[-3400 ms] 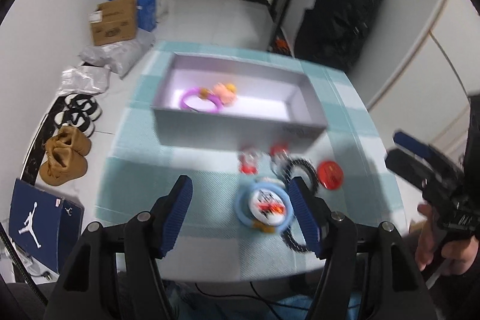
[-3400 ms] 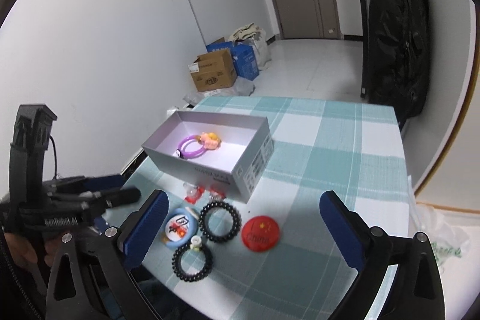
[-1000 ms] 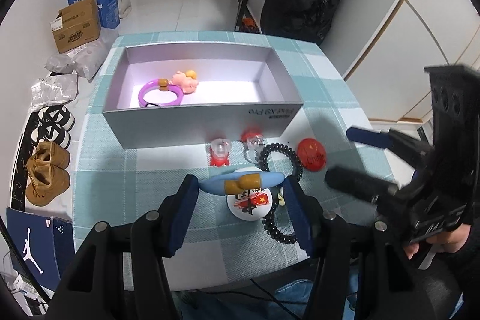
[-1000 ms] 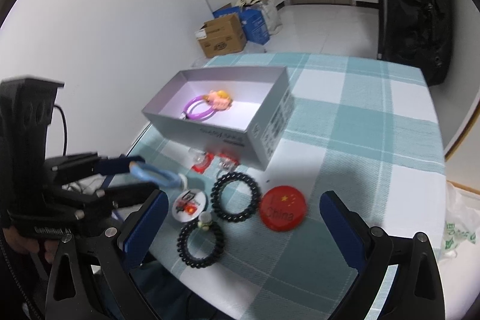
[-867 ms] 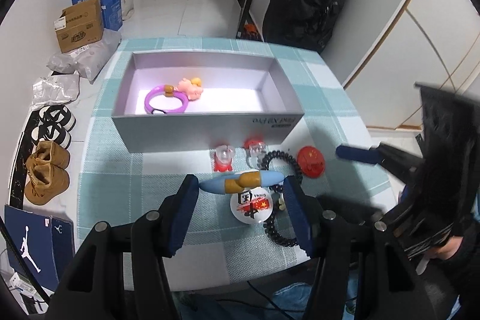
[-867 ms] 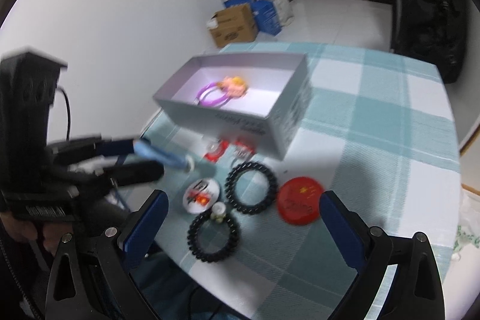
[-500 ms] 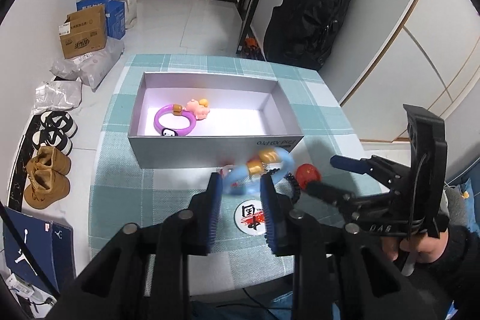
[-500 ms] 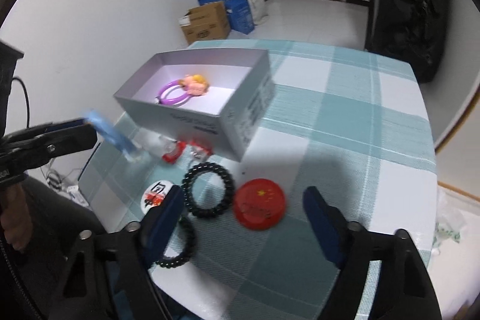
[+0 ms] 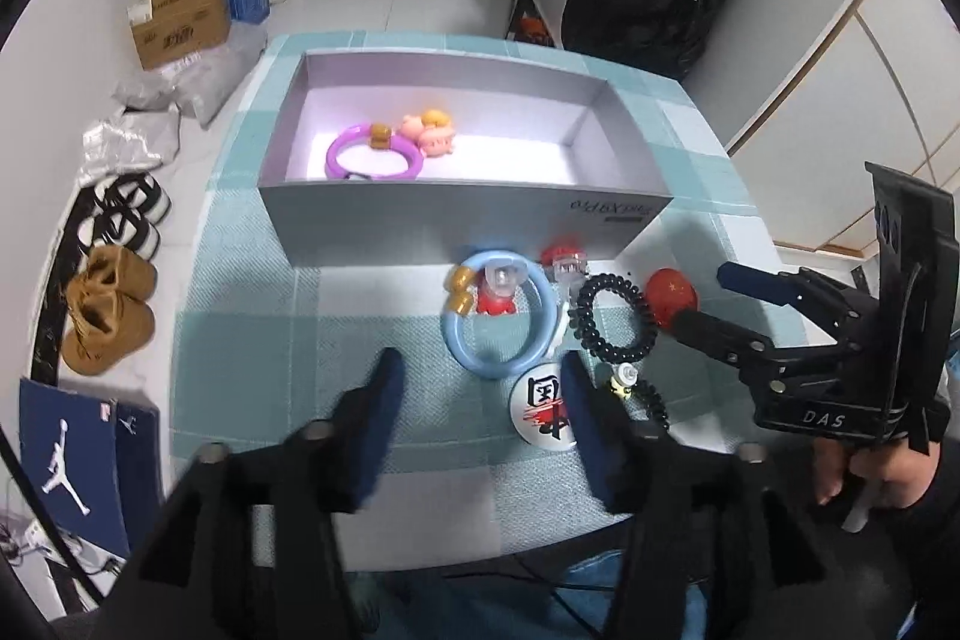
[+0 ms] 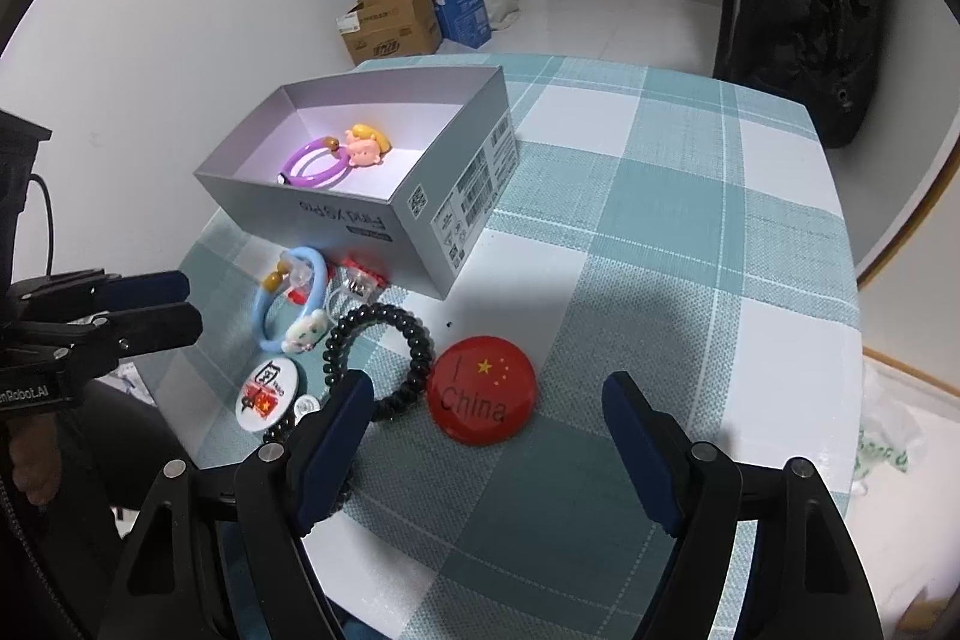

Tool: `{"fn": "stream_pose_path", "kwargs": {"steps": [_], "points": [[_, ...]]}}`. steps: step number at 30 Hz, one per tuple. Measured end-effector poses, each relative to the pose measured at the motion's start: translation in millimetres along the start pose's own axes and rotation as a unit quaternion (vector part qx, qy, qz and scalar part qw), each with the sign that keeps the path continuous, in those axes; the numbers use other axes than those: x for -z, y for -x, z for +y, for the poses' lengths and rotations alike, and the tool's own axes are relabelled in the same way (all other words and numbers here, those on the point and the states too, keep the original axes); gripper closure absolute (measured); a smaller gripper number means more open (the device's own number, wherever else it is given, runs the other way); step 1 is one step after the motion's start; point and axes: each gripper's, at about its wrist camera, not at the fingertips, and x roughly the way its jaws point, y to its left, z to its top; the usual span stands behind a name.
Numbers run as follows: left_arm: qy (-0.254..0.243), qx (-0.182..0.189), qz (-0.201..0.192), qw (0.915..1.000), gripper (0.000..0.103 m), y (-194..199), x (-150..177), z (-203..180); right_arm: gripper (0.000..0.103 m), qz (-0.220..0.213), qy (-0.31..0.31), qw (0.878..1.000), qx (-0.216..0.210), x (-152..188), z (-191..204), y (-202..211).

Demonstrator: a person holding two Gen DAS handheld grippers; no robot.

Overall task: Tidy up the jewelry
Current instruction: 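Lower the left gripper onto the white round badge and close it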

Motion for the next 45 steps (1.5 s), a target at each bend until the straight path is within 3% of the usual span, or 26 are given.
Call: {"fn": "stream_pose_path", "kwargs": {"steps": [2,5,12,15,17,21,27,35,39,45], "points": [[0.004,0.022,0.007,0.9997,0.050,-2,4,-2,0.040,0.010,0.012,1.000,0.003,1,3,-4],[-0.033,0.027,0.022,0.9988,0.050,-8,12,-18,0.044,0.015,0.019,1.000,0.004,3,5,-5],[-0.058,0.022,0.056,0.9965,0.051,-34,16,-33,0.044,0.008,-0.002,1.000,-0.005,0,-3,0],[-0.065,0.018,0.049,0.9966,0.052,-35,14,-34,0.044,0.005,-0.002,1.000,-0.008,0,-3,2],[-0.065,0.015,0.045,0.9967,0.065,-34,14,-32,0.044,0.003,-0.002,1.000,-0.012,0,-3,4],[-0.052,0.031,0.043,0.9972,0.066,-33,15,-25,0.044,0.002,-0.004,1.000,-0.016,-1,-3,4],[-0.073,0.012,0.040,0.9964,0.066,-27,22,-29,0.044,0.002,-0.005,1.000,-0.018,-1,-3,5],[-0.039,-0.010,0.037,0.9985,0.066,-15,25,-5,0.044,0.005,-0.010,1.000,-0.020,-1,-4,3],[-0.014,0.000,0.035,0.9993,0.066,-10,23,6,0.045,0.009,-0.003,1.000,-0.012,1,-3,-1],[0.008,0.028,0.018,0.9994,0.066,-3,16,6,0.053,0.016,0.020,1.000,0.007,3,2,-7]]}}
